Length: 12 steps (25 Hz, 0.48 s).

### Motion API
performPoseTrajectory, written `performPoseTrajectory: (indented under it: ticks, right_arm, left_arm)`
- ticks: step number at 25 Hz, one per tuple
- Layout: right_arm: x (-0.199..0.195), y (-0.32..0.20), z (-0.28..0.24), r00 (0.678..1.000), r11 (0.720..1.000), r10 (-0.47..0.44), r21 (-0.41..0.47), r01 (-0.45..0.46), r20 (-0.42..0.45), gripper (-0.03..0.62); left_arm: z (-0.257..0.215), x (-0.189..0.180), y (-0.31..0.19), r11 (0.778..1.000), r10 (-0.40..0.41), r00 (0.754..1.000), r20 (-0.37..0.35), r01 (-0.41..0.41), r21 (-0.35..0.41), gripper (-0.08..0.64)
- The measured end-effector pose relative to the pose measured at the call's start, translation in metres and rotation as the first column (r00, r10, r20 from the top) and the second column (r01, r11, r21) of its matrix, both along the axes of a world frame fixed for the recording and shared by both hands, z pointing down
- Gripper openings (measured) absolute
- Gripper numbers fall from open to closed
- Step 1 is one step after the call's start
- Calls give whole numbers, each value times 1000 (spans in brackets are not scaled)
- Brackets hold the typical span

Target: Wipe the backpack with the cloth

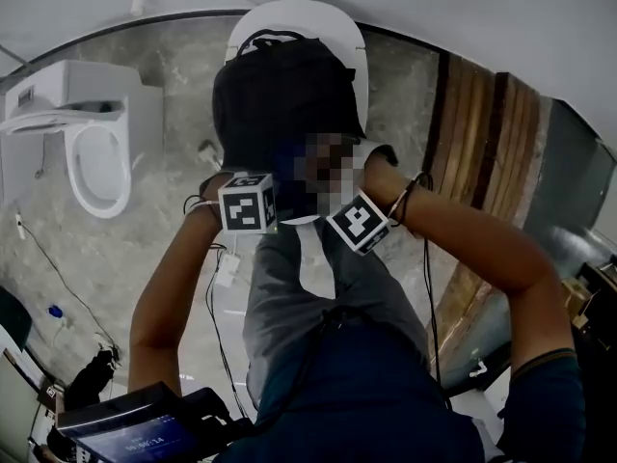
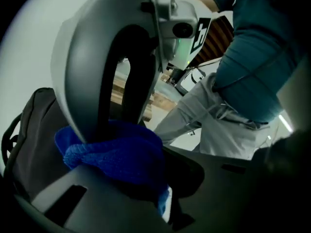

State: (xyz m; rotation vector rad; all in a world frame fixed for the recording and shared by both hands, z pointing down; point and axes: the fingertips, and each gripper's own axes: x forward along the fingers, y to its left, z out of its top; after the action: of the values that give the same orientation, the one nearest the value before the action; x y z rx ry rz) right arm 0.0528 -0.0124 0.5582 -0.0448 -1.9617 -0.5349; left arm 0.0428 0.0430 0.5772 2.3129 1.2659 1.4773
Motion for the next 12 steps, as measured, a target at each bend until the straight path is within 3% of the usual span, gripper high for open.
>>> performPoseTrajectory:
  ticks: [3, 6, 8, 9, 12]
  right_arm:
    - [-17, -11, -21, 993, 995, 61, 70, -68, 103, 253]
    - [-23, -1, -18, 995, 994, 26, 105, -36, 95, 250]
    - [-16, -2, -16, 994, 989, 49, 134, -61, 95, 112]
    - [-12, -6, -17, 990, 985, 85, 141, -100, 109, 78]
    - [-2, -22, -26, 959, 963, 232, 100, -250, 162, 54]
  left_arm:
    - [-21, -2, 3, 985, -56, 998, -1, 55, -164, 17]
    - [-31, -2, 3, 958, -110, 994, 24, 113, -263, 17]
    - [-34, 1, -5, 928, -180, 983, 50, 186, -322, 17]
    - [-37, 3, -11, 908, -217, 974, 58, 224, -354, 17]
    - [-47, 12, -29, 869, -316, 948, 29, 301, -393, 17]
